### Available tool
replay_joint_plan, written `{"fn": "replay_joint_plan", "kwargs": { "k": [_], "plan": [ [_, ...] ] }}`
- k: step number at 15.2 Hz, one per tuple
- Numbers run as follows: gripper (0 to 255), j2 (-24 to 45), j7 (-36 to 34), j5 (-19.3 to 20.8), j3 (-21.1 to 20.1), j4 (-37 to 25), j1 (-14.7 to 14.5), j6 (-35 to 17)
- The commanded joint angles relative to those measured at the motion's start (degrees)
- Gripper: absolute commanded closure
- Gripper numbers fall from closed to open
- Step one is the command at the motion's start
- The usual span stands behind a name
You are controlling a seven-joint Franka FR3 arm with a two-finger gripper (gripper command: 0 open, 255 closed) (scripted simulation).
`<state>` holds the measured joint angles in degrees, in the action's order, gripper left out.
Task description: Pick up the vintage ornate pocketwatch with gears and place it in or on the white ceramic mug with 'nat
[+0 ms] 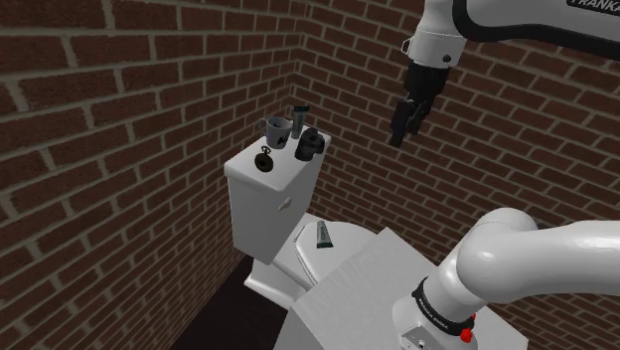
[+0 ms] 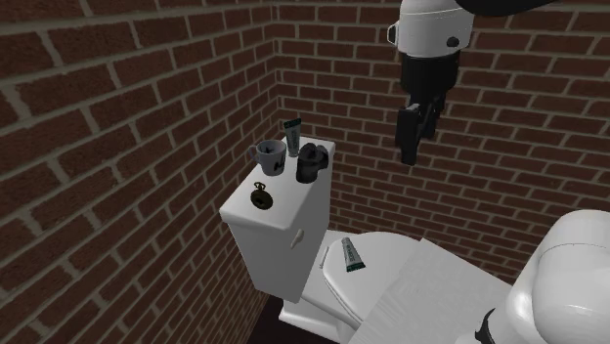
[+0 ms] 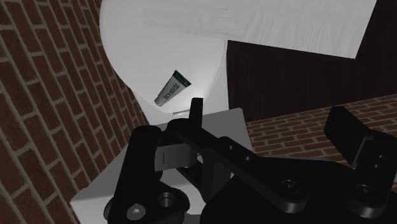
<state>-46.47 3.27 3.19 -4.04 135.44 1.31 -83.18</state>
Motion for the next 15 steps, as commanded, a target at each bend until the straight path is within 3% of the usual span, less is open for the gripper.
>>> {"fn": "replay_joint_plan", "kwargs": {
  "k": [1, 8, 15],
  "plan": [
    [0, 0.0, 0.0, 0.0, 0.0, 0.0, 0.0, 0.0],
    [0, -0.4, 5.9, 0.1, 3.6, 13.4, -2.0, -22.7],
    [0, 7.3, 12.7, -0.8, 7.6, 21.4, -4.6, -47.9]
  ]
}}
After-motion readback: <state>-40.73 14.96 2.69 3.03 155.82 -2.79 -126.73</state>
